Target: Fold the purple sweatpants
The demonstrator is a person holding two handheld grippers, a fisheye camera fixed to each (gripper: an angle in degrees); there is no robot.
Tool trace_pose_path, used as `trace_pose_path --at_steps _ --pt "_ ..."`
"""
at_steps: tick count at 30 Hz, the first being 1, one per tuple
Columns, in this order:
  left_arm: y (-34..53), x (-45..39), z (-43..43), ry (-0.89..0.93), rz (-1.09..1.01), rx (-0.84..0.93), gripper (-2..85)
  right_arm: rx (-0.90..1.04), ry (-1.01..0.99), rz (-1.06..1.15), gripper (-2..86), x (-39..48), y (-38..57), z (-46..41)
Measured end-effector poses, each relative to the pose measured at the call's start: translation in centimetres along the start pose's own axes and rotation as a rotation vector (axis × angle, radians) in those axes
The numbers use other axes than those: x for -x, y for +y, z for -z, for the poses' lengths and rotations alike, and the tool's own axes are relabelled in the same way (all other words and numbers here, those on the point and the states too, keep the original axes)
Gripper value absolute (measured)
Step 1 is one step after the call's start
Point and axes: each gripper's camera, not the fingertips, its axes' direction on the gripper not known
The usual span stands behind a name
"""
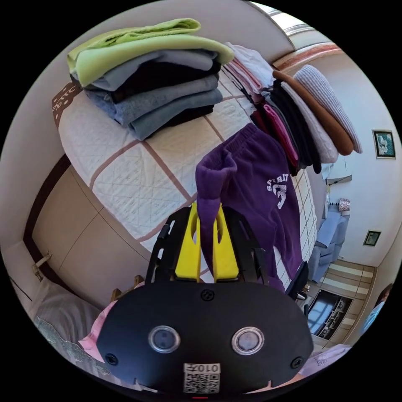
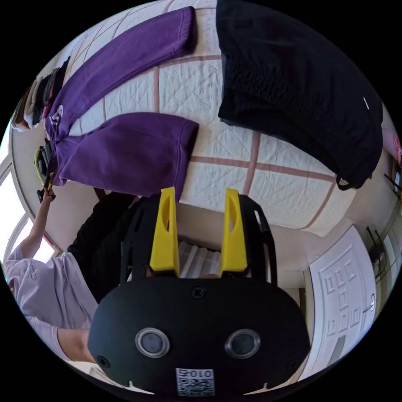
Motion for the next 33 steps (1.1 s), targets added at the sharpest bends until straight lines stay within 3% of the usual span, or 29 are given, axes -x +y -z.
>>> trace_pose_path --at_steps 2,7,10,13,16,20,25,28,33 --pt "0.6 1.2 -0.2 0.009 0.007 -0.002 2.4 -0.135 -0.028 0.013 16.4 0.5 1.3 -0.6" --pt "2.3 4.8 0.0 0.083 -0.013 -0.013 1.8 -0.182 0.044 0.025 17.8 2.1 2.0 -4.4" --pt "2.6 6.2 0.0 0.095 -0.007 -0.024 1.6 -0.249 -0.061 -0.092 16.8 1.8 2.2 -6.6" --pt "2.8 6.5 0.0 0.059 -0.045 -0.023 1.6 -0.378 -0.001 -0.253 14.2 4.1 3.7 -8.0" --pt "3.1 7.0 0.1 0.047 -0.064 -0.021 1.6 -0.388 0.097 -0.357 8.9 6.8 4.3 -10.1" --pt "3.3 7.8 0.5 0.050 -0.082 -0.021 1.6 -0.342 0.104 -0.249 3.8 8.0 4.8 -9.0" --pt "4.0 9.0 0.4 0.077 -0.129 -0.027 1.8 -0.331 0.169 -0.222 3.0 4.1 8.6 -5.6" --pt "5.1 10.5 -0.9 0.094 -0.107 -0.023 1.9 -0.233 0.136 -0.195 3.3 1.9 7.9 -7.8" --pt "6.9 14.2 -2.8 0.198 0.005 -0.041 2.5 -0.243 0.206 -0.160 4.7 3.3 5.8 -9.6"
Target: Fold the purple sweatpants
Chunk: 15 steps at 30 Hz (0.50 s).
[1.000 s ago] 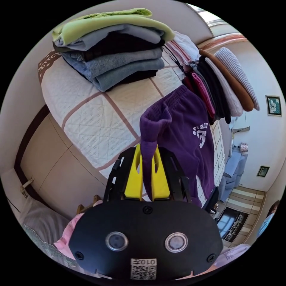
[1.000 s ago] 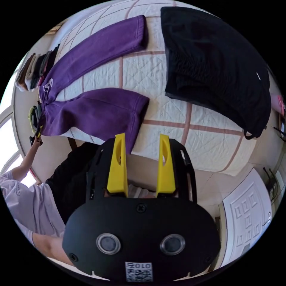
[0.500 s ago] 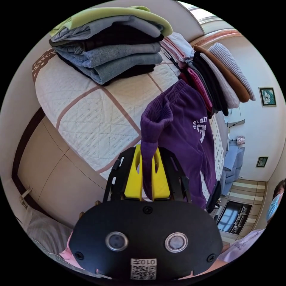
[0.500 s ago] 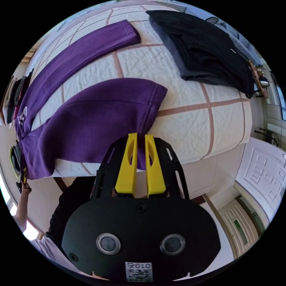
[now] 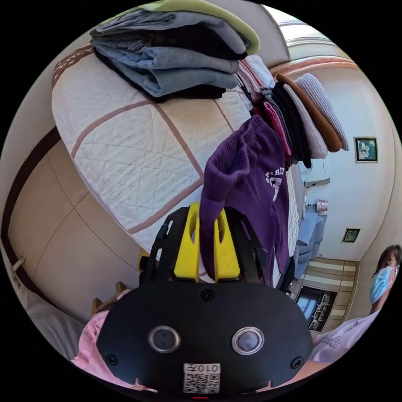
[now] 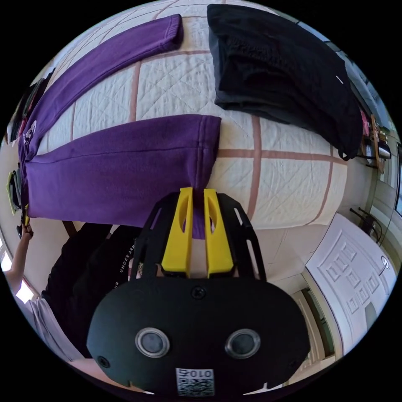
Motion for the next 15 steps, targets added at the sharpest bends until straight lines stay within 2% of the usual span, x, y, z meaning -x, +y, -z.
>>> trace_pose_path --at_steps 3,6,8,11,13,15 --pt "1.2 1.2 0.9 -0.012 -0.027 -0.045 3.5 -0.039 -0.018 -0.029 6.4 0.0 1.3 0.4" --pt "2.4 1.6 2.3 -0.041 -0.055 -0.074 4.2 -0.116 -0.041 -0.182 7.1 -1.4 3.8 2.6" --pt "2.8 -0.1 3.5 -0.092 -0.142 -0.108 4.4 -0.342 -0.043 -0.264 7.2 -0.4 6.1 6.9" --pt "2.7 -7.4 3.6 -0.222 -0.427 -0.104 4.1 -0.519 -0.012 -0.134 7.8 5.3 6.1 10.6" --pt "2.8 -13.4 0.6 -0.276 -0.640 -0.065 3.5 -0.486 -0.048 -0.043 8.3 9.0 4.3 10.3" --pt "2.1 -15.4 -2.7 -0.267 -0.682 -0.031 2.9 -0.415 -0.087 0.041 8.5 12.4 2.1 8.7"
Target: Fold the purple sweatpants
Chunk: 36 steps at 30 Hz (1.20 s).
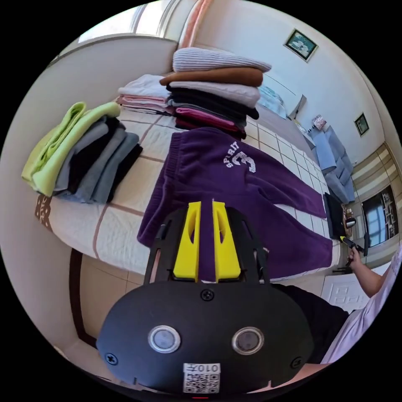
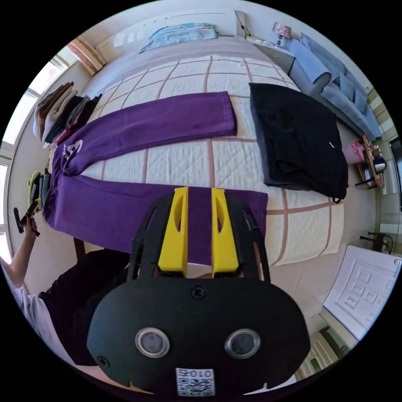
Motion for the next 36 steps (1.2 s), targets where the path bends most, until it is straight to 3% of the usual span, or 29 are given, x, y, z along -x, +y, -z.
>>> trace_pose_path --at_steps 3,5,8,11,12,17,21,25,36 --pt "-1.6 0.6 -5.6 0.017 0.052 0.045 2.0 0.128 -0.037 0.069 8.5 3.7 -2.0 -4.8" --pt "-2.0 1.7 -9.5 -0.020 0.077 0.145 1.5 0.279 -0.002 0.129 8.2 5.4 -3.4 -8.5" --pt "-1.8 2.2 -15.9 -0.093 0.011 0.386 0.9 0.318 0.051 0.256 7.9 7.2 -4.7 -9.1" --pt "-3.4 -0.3 -16.0 -0.116 -0.110 0.344 1.2 0.369 0.067 0.384 8.1 8.7 -6.4 -7.3" --pt "-4.6 -2.2 -14.5 -0.114 -0.181 0.243 1.6 0.350 0.086 0.404 8.3 8.9 -6.8 -6.6" --pt "-10.9 -12.0 -12.5 -0.279 -0.642 0.032 8.0 0.075 0.155 0.574 11.9 10.9 -13.2 -0.7" --pt "-16.5 -16.3 -19.8 -0.267 -0.936 0.159 13.2 0.076 0.218 0.691 12.8 12.6 -19.3 -0.8" --pt "-19.9 -18.1 -27.0 -0.380 -1.147 0.335 15.6 0.146 0.286 0.852 13.9 14.8 -26.1 -1.4" --pt "-22.8 -19.5 -38.2 -0.406 -1.272 0.530 15.8 0.405 0.330 1.063 13.3 19.8 -39.2 -7.0"
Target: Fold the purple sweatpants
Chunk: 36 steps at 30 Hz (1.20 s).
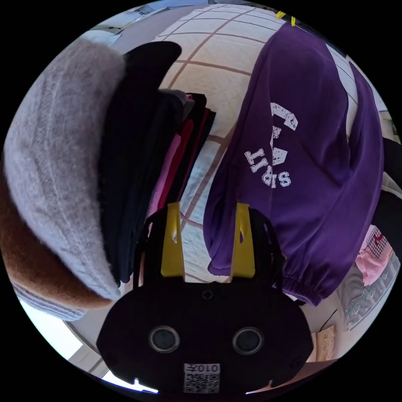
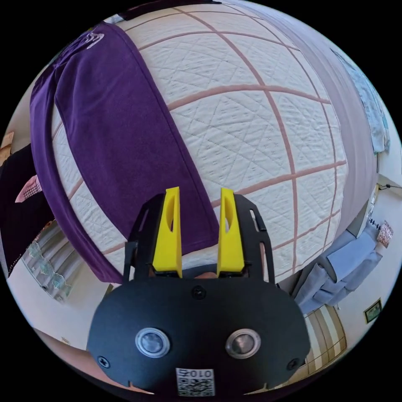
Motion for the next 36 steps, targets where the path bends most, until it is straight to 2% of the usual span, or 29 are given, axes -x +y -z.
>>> trace_pose_path --at_steps 5,11,15,21,25,27,29,31,36 --pt "-2.0 -2.2 -3.9 0.042 -0.086 0.077 14.1 0.069 -0.023 0.074 11.1 0.8 -3.0 -1.5" --pt "-3.5 -2.6 -6.6 0.121 -0.041 0.099 9.9 0.053 -0.046 0.054 5.1 1.3 -2.1 -0.5" --pt "-2.5 -3.1 -5.7 0.118 -0.020 0.064 6.4 0.010 -0.008 0.016 4.5 2.2 0.0 1.6" --pt "2.7 -6.7 -0.2 -0.008 0.141 -0.050 3.2 -0.163 0.149 -0.129 4.4 7.9 8.8 8.1" --pt "8.2 -13.9 5.9 -0.148 0.300 -0.147 2.1 -0.249 0.197 -0.270 4.3 17.3 18.5 11.4" --pt "9.9 -18.4 7.2 -0.187 0.311 -0.150 1.9 -0.233 0.153 -0.346 4.3 21.5 22.0 10.6" --pt "10.6 -23.3 6.6 -0.172 0.280 -0.100 1.7 -0.177 0.016 -0.455 4.3 26.2 24.8 7.4" --pt "11.0 -28.9 3.7 -0.071 0.236 -0.020 1.5 -0.100 -0.059 -0.488 4.2 29.4 25.4 3.8" --pt "10.4 -35.2 -4.7 0.103 0.147 0.140 1.5 0.074 -0.147 -0.454 4.1 33.3 23.7 -4.8"
